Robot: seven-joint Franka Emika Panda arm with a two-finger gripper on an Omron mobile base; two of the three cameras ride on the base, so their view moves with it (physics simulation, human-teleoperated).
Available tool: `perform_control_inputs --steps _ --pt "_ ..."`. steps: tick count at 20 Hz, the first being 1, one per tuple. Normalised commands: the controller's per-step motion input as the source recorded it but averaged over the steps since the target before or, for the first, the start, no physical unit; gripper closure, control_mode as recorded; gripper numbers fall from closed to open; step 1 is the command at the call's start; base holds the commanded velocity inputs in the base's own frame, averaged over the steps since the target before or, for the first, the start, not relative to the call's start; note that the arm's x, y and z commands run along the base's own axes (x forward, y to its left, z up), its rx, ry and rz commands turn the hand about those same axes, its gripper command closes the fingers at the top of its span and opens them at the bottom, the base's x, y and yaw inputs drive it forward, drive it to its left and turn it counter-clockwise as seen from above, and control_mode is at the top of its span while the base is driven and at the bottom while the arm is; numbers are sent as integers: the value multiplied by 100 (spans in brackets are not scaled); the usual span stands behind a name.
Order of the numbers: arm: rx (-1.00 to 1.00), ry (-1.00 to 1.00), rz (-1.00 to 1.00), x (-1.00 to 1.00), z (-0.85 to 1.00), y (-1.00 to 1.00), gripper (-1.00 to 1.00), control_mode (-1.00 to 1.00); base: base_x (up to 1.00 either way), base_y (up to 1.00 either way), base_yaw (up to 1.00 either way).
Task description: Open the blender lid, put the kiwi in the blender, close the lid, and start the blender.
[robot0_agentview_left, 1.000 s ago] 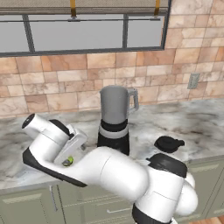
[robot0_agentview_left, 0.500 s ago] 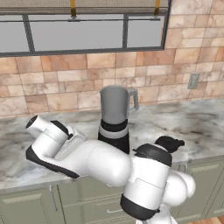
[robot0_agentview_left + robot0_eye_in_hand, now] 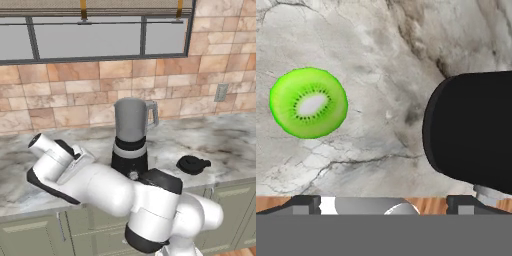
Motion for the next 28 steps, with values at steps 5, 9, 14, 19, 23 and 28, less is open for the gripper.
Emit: perform_control_inputs --steps 5,9,14,19,23,28 --pt "0 0 0 17 -18 11 -100 -100 0 0 0" --pt "0 0 0 15 -26 5 -100 -100 0 0 0" --pt "0 0 0 3 -16 0 -100 -100 0 0 0" --pt "0 0 0 2 -12 9 -100 -100 0 0 0" --pt "0 0 0 8 -14 16 -100 -100 0 0 0" --pt "0 0 0 10 -20 14 -100 -100 0 0 0"
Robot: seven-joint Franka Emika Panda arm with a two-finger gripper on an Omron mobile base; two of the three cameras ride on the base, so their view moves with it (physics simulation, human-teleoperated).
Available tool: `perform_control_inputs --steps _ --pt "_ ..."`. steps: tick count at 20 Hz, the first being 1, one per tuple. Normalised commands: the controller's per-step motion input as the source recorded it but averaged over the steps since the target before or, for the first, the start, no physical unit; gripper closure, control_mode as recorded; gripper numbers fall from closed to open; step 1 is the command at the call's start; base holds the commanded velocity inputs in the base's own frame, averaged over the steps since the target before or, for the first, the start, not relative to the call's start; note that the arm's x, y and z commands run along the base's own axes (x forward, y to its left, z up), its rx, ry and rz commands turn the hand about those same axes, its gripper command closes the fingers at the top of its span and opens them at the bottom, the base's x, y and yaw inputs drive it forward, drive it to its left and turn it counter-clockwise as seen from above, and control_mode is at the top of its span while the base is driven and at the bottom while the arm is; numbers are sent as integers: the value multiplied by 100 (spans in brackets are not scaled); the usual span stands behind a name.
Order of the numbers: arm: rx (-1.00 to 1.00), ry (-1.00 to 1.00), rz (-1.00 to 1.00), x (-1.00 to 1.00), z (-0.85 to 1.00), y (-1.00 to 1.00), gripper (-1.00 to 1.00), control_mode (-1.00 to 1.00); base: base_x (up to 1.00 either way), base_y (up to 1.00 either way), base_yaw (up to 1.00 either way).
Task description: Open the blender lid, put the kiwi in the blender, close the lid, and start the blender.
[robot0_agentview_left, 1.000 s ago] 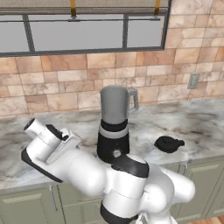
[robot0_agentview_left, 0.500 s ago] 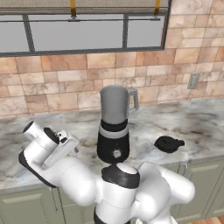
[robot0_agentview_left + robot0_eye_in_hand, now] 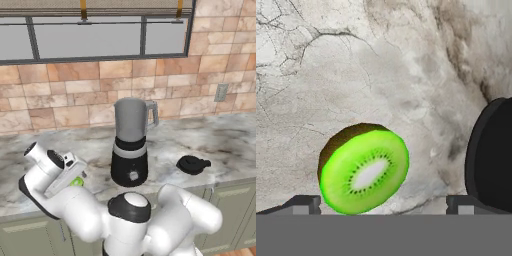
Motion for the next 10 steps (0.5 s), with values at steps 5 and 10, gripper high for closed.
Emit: perform_control_inputs --steps 5,10 --pt "0 1 0 28 -17 9 -100 -100 0 0 0" --pt "0 0 0 34 -15 2 -100 -100 0 0 0"
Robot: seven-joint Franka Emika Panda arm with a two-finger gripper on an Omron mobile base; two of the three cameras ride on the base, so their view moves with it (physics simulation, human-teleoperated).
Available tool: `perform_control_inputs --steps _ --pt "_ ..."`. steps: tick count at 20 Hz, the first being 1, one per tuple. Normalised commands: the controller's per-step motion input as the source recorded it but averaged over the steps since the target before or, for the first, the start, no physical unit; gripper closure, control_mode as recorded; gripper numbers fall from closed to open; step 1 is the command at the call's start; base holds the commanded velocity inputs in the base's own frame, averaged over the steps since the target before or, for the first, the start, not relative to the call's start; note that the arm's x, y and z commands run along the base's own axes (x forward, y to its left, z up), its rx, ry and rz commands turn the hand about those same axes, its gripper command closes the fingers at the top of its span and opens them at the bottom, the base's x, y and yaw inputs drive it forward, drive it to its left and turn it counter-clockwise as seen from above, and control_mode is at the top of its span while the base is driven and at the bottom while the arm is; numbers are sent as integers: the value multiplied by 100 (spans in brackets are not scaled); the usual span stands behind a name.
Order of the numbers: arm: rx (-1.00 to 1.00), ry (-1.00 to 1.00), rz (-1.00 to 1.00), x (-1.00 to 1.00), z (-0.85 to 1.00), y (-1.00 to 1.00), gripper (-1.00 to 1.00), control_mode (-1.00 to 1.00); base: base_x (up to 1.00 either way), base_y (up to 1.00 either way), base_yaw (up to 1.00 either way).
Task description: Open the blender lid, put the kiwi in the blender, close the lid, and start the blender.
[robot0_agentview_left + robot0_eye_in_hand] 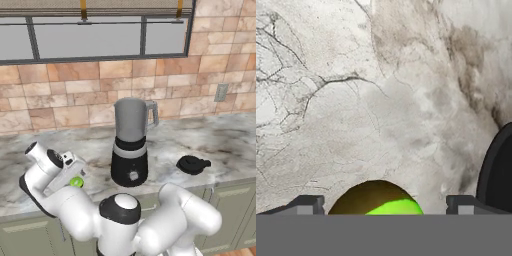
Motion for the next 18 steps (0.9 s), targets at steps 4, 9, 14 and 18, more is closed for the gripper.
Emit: perform_control_inputs --steps 4,9,14,18 --pt "0 0 0 15 -31 0 -100 -100 0 0 0" --pt "0 0 0 -1 -35 -1 -100 -100 0 0 0" --pt "0 0 0 0 -19 -4 -100 -100 0 0 0" --pt "2 0 0 -2 -16 -17 -100 -100 0 0 0"
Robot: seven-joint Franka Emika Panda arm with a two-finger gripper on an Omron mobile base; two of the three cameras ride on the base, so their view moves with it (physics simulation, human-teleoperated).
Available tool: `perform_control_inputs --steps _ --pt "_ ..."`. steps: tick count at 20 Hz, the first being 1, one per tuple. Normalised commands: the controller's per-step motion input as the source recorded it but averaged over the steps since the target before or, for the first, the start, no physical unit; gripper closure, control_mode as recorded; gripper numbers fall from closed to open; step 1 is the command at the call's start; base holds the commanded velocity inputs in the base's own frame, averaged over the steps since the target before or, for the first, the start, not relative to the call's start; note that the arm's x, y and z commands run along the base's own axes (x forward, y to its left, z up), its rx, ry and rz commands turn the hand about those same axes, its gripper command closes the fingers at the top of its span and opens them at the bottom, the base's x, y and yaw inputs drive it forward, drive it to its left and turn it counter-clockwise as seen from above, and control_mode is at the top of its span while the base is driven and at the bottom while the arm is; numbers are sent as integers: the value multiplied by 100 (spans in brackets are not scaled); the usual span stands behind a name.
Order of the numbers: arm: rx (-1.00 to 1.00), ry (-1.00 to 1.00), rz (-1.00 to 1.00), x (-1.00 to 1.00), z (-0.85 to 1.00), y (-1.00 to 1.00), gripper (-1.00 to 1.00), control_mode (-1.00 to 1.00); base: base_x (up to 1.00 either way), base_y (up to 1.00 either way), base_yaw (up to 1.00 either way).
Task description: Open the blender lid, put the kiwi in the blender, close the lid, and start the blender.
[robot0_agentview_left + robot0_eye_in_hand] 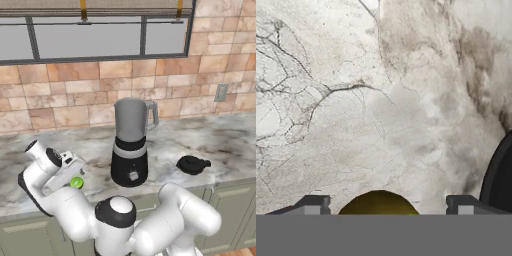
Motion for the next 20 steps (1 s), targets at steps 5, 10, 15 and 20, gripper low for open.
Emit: perform_control_inputs --steps 5,10,15,20 --pt "5 0 0 -25 -16 -27 -100 -100 0 0 0" --pt "3 1 0 -27 -22 -11 -100 -100 0 0 0" --pt "2 2 0 -8 -26 -3 -100 -100 0 0 0" --pt "4 3 0 0 -34 -14 -100 -100 0 0 0"
